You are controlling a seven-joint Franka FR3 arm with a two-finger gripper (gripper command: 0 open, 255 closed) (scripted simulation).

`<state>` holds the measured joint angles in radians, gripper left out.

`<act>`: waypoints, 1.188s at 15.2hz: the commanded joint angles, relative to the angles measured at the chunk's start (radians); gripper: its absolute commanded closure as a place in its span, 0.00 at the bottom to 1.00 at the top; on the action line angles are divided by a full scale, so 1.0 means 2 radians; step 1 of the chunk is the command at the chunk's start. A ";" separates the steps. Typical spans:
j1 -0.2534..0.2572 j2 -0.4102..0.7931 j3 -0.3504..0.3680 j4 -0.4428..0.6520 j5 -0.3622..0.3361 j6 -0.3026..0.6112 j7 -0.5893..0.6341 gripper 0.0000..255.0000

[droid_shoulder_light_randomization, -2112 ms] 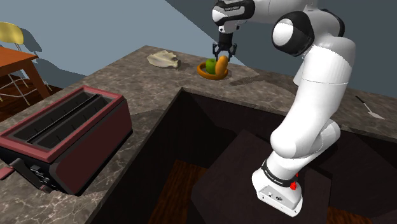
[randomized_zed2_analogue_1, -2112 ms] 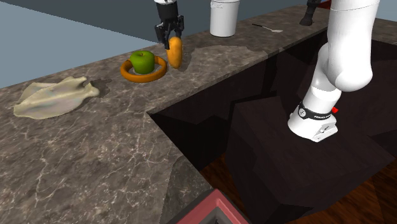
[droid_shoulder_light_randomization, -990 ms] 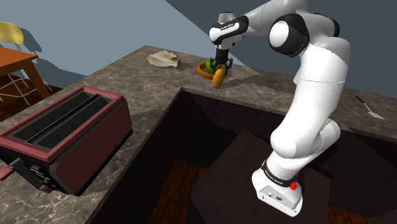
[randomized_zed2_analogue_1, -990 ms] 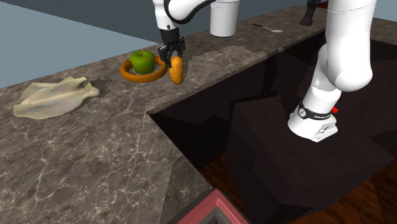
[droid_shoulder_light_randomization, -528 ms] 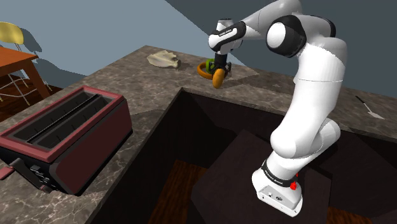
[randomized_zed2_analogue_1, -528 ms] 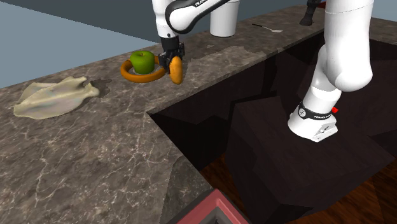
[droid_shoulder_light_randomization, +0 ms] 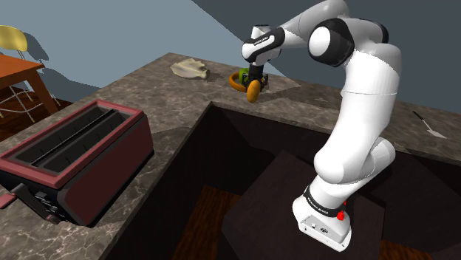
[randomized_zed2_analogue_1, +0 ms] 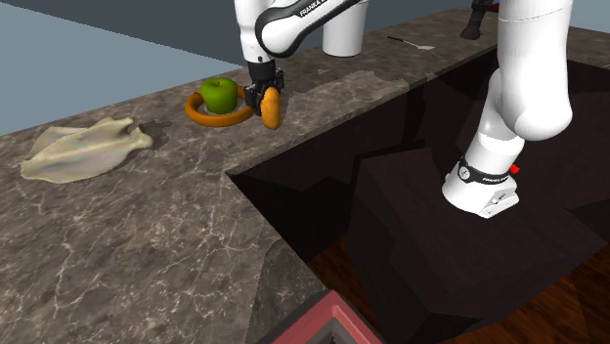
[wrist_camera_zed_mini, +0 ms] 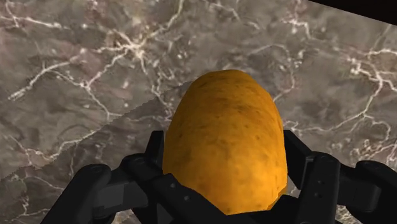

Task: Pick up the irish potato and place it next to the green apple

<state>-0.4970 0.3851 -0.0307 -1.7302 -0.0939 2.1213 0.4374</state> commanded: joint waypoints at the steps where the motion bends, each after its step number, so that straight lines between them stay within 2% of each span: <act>1: -0.001 0.007 0.000 -0.004 0.000 -0.002 -0.001 1.00; 2: -0.001 0.007 0.000 -0.005 0.000 -0.002 -0.001 1.00; 3: -0.001 0.004 -0.001 -0.008 0.000 -0.002 -0.001 0.00; 8: -0.001 0.007 0.000 -0.005 0.000 -0.002 -0.001 0.00; 12: 0.002 -0.016 0.001 0.028 0.002 -0.057 -0.002 0.00; 18: 0.002 -0.016 0.001 0.028 0.002 -0.057 -0.002 0.00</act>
<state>-0.4927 0.3542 -0.0282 -1.6744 -0.0905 2.0080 0.4342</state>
